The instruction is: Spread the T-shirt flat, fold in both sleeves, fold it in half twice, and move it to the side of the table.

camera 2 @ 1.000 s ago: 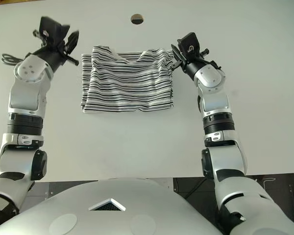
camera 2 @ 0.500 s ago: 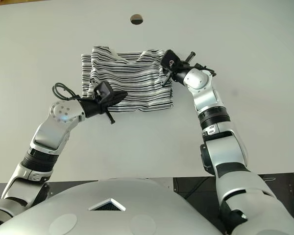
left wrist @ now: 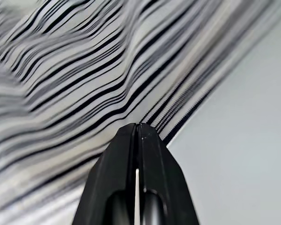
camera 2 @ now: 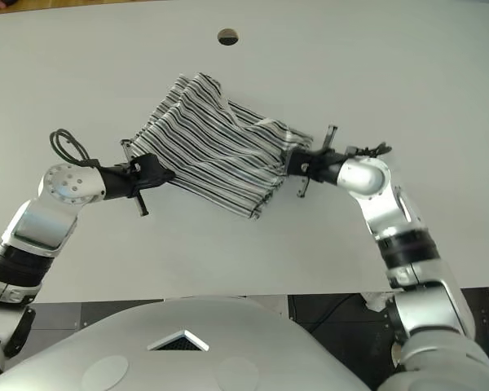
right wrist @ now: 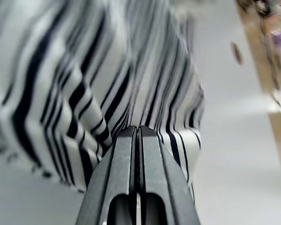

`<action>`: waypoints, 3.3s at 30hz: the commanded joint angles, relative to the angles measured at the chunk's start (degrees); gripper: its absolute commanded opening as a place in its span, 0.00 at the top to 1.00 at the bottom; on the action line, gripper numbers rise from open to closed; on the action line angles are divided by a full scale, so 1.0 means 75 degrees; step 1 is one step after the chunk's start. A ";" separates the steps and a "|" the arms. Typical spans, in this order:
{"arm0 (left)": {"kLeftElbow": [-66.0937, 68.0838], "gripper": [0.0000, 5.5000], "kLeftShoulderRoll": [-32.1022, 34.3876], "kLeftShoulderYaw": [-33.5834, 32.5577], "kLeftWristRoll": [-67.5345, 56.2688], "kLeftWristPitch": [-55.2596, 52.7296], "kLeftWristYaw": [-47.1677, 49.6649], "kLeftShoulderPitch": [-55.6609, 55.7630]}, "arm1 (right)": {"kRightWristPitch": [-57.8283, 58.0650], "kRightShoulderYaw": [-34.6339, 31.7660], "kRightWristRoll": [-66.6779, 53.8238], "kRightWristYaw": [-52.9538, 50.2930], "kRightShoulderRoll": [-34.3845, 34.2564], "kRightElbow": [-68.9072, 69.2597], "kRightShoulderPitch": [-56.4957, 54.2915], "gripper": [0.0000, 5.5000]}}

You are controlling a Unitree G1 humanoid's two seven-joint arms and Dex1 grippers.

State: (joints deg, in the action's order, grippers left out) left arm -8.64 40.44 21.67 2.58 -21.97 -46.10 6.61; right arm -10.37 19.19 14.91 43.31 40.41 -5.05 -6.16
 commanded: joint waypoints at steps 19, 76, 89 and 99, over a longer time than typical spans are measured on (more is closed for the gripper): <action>-0.0643 0.83 0.0110 -0.1416 -0.1085 0.1459 -0.0805 -0.0239 | 0.2137 -0.0741 -0.2389 0.1219 0.0345 0.6188 0.2561 0.91; -0.2190 0.98 0.2029 -0.1098 -0.0643 0.4215 -0.1783 -0.3396 | 0.1482 -0.0032 -0.1154 0.1151 0.0522 0.6052 0.3371 0.98; -0.0379 0.98 0.0371 -0.2297 -0.2621 0.0597 -0.0852 -0.0607 | 0.2153 -0.0243 -0.1563 0.0059 -0.1258 0.3049 0.0362 0.98; 0.0775 0.84 -0.0543 -0.1938 -0.2111 -0.0616 0.0186 0.0370 | 0.2174 0.0002 -0.1363 -0.0295 -0.2223 0.0502 -0.1118 0.78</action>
State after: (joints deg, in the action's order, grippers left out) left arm -3.95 37.30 6.84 -14.62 -25.10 -46.57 7.77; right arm 5.75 19.20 3.80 42.46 24.70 0.86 -12.50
